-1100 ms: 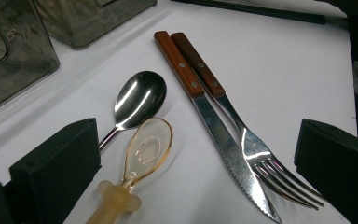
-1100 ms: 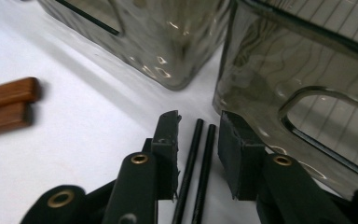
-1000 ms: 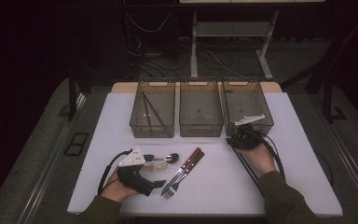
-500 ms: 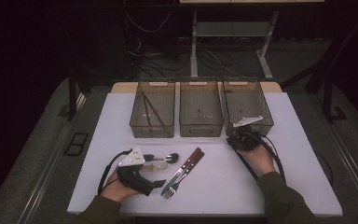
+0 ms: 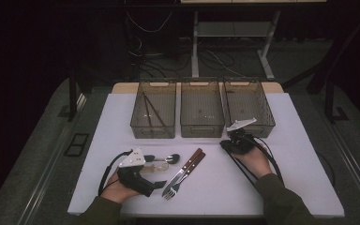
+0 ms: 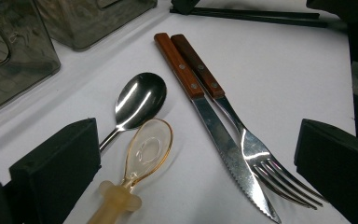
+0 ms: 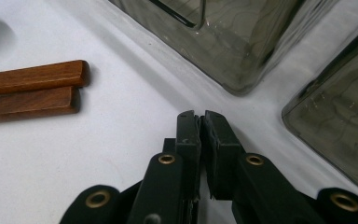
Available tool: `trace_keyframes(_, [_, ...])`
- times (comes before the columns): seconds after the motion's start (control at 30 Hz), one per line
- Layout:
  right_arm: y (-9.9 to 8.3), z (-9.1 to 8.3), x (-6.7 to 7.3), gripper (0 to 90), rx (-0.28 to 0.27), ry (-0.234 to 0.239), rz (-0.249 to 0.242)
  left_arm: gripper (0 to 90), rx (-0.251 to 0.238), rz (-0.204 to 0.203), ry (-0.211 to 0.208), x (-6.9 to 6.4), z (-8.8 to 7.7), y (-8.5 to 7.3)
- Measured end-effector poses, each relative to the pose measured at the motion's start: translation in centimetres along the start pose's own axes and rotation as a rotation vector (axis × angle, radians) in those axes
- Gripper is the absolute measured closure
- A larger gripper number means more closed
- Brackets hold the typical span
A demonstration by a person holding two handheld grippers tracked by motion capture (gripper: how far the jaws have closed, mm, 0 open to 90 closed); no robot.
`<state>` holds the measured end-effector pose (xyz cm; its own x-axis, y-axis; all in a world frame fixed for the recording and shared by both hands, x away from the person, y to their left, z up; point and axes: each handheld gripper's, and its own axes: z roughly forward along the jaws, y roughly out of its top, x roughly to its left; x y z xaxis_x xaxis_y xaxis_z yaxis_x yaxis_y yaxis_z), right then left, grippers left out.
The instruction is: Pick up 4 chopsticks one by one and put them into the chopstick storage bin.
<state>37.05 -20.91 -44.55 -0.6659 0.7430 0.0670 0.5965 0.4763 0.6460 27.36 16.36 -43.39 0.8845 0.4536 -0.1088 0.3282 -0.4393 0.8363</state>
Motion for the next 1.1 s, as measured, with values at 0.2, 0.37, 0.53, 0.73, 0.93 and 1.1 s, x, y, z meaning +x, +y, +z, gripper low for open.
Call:
trace_keyframes(0.2, [0.0,0.0,0.0,77.0,-0.004,0.009,0.008,0.0,0.0,-0.001,0.0,0.0,0.0,0.0])
trace_keyframes(0.37, [0.0,-1.0,-0.2,65.8,-0.032,0.015,0.023,0.0,0.001,-0.001,0.001,0.0,0.0,0.0])
trace_keyframes(0.53, [-0.2,-2.8,-0.4,59.1,-0.068,0.024,0.034,0.0,0.004,-0.001,0.0,0.0,0.0,0.0])
trace_keyframes(0.73, [-1.4,-5.1,-0.3,55.6,-0.07,0.042,0.034,0.0,0.001,0.0,0.003,0.0,-0.1,0.0])
trace_keyframes(0.93, [-4.3,-7.4,-0.2,55.5,-0.045,0.041,0.023,0.0,-0.001,-0.001,0.004,0.0,0.0,0.0])
trace_keyframes(1.1, [-6.9,-9.0,-0.1,56.4,-0.034,0.034,0.034,0.0,-0.003,-0.004,0.007,-0.1,0.0,0.0])
